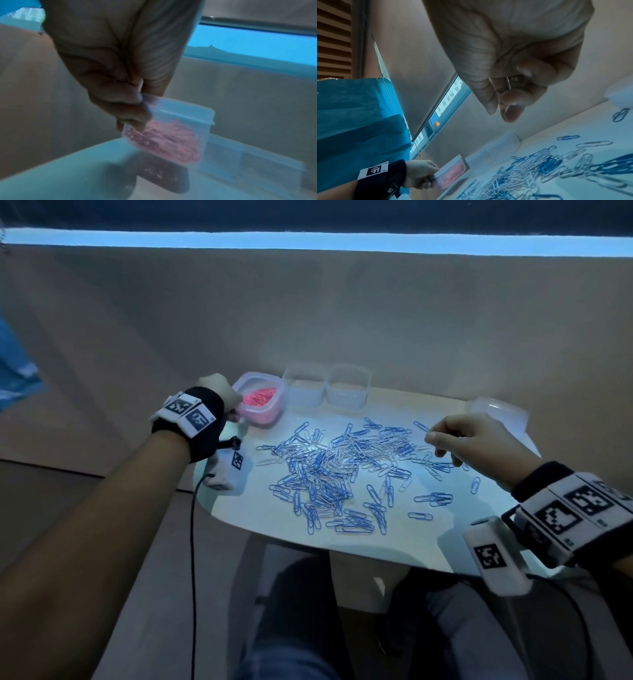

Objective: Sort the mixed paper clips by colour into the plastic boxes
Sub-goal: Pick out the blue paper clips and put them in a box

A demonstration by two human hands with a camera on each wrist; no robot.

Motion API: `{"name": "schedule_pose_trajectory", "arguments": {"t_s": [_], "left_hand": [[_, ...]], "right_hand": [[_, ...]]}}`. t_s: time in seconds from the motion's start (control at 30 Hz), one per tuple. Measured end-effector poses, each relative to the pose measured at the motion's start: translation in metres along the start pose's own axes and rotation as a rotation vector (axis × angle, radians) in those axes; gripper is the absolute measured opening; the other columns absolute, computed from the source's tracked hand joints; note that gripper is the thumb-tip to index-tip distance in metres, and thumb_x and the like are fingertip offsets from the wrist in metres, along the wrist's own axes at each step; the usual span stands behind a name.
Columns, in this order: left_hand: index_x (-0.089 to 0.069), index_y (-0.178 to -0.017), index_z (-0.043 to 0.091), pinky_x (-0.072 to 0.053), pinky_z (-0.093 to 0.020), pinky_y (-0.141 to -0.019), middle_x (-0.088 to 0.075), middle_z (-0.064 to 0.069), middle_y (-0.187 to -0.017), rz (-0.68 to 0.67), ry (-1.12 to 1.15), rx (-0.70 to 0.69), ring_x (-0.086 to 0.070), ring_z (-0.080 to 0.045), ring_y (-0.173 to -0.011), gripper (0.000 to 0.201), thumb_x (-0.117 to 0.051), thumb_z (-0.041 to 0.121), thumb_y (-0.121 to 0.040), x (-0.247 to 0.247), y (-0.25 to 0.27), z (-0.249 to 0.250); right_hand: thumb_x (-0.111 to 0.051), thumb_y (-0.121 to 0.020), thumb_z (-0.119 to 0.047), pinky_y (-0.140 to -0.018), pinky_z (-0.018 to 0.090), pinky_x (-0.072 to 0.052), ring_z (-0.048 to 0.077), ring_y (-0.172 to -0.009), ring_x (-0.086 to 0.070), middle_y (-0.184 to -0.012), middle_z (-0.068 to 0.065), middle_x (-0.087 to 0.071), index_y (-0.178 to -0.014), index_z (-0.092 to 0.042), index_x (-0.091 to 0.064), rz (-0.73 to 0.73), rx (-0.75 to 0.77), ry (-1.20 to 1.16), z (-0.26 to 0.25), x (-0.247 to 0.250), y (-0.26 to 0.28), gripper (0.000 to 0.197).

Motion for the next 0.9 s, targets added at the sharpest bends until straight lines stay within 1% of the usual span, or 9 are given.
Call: {"name": "schedule_pose_trajectory", "arguments": {"t_s": [0.17, 0.23, 0.37, 0.43, 0.53, 0.6, 0.7, 0.8, 0.9], "left_hand": [[-0.065, -0.098, -0.010, -0.054, -0.041, -0.086, -0.069, -0.024, -0.097, 0.032, -0.031, 0.013, -0.068, -0.034, -0.094, 0.033, -0.056, 0.021, -0.091, 0.000, -0.019, -0.009], [-0.064, -0.101, -0.009, -0.053, -0.040, -0.084, -0.069, -0.024, -0.097, 0.009, -0.025, 0.006, -0.068, -0.034, -0.093, 0.032, -0.055, 0.020, -0.091, -0.005, -0.018, -0.007], [-0.062, -0.097, -0.002, -0.043, -0.028, -0.057, -0.065, -0.010, -0.072, -0.026, -0.126, -0.016, -0.059, -0.025, -0.065, 0.043, -0.048, 0.038, -0.094, -0.001, -0.008, -0.007], [-0.062, -0.101, -0.002, -0.042, -0.028, -0.063, -0.065, -0.015, -0.086, 0.080, -0.280, -0.070, -0.058, -0.028, -0.075, 0.055, -0.046, 0.051, -0.092, 0.013, 0.001, -0.005], [-0.056, -0.113, 0.006, -0.043, -0.036, -0.076, -0.059, -0.018, -0.110, 0.278, -0.402, -0.193, -0.058, -0.035, -0.099, 0.051, -0.052, 0.050, -0.089, 0.023, 0.030, 0.015], [-0.053, -0.119, 0.012, -0.043, -0.038, -0.084, -0.053, -0.015, -0.119, 0.280, -0.405, -0.285, -0.055, -0.035, -0.107, 0.045, -0.058, 0.044, -0.087, 0.014, 0.046, 0.035], [-0.051, -0.125, 0.018, -0.044, -0.036, -0.089, -0.056, -0.012, -0.123, 0.127, -0.461, -0.387, -0.056, -0.031, -0.111, 0.042, -0.059, 0.035, -0.087, -0.013, 0.054, 0.066], [-0.046, -0.132, 0.017, -0.048, -0.037, -0.089, -0.059, -0.010, -0.124, -0.018, -0.521, -0.428, -0.058, -0.028, -0.108, 0.050, -0.062, 0.030, -0.087, -0.035, 0.048, 0.090], [-0.049, -0.129, 0.015, -0.047, -0.038, -0.085, -0.059, -0.011, -0.122, 0.011, -0.600, -0.390, -0.059, -0.029, -0.108, 0.055, -0.071, 0.028, -0.080, -0.030, 0.039, 0.101]], "right_hand": [[-0.058, -0.090, -0.018, -0.053, 0.019, -0.038, 0.012, -0.053, -0.047, -0.069, 0.003, -0.062, -0.082, -0.009, -0.066, -0.024, -0.033, 0.010, 0.008, -0.002, -0.001, 0.015], [-0.057, -0.091, -0.019, -0.051, 0.019, -0.035, 0.012, -0.054, -0.048, -0.070, 0.002, -0.062, -0.083, -0.009, -0.066, -0.050, -0.034, 0.042, 0.006, -0.006, -0.002, 0.016], [-0.056, -0.091, -0.022, -0.045, 0.015, -0.034, 0.011, -0.057, -0.049, -0.075, 0.003, -0.062, -0.090, -0.006, -0.066, -0.118, -0.025, 0.106, -0.003, -0.011, -0.009, 0.019], [-0.057, -0.091, -0.024, -0.043, 0.010, -0.036, 0.014, -0.065, -0.053, -0.084, 0.007, -0.064, -0.097, -0.004, -0.065, -0.172, -0.014, 0.181, -0.010, -0.016, -0.015, 0.022], [-0.056, -0.091, -0.027, -0.075, 0.021, -0.044, 0.025, -0.101, -0.056, -0.118, 0.013, -0.060, -0.121, -0.006, -0.056, -0.237, 0.044, 0.433, -0.024, -0.033, -0.032, 0.037], [-0.054, -0.092, -0.025, -0.094, 0.029, -0.039, 0.027, -0.119, -0.050, -0.133, 0.014, -0.051, -0.135, -0.008, -0.042, -0.239, 0.133, 0.590, -0.043, -0.050, -0.052, 0.048], [-0.050, -0.093, -0.017, -0.091, 0.034, -0.044, 0.030, -0.114, -0.055, -0.130, 0.017, -0.054, -0.135, -0.009, -0.040, -0.184, 0.194, 0.662, -0.075, -0.070, -0.091, 0.043], [-0.052, -0.091, -0.011, -0.081, 0.035, -0.047, 0.034, -0.094, -0.060, -0.117, 0.019, -0.062, -0.120, -0.001, -0.056, -0.197, 0.133, 0.760, -0.084, -0.080, -0.116, 0.031], [-0.052, -0.089, -0.007, -0.068, 0.031, -0.044, 0.030, -0.073, -0.053, -0.095, 0.022, -0.064, -0.101, 0.005, -0.065, -0.164, 0.105, 0.801, -0.078, -0.072, -0.124, 0.021]]}}
Point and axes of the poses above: each hand's wrist, its own y-axis away from the middle knuckle, its own x-axis out of the back of the hand, z = x × y, the point moved 8 cm from there along -y, towards the middle knuckle
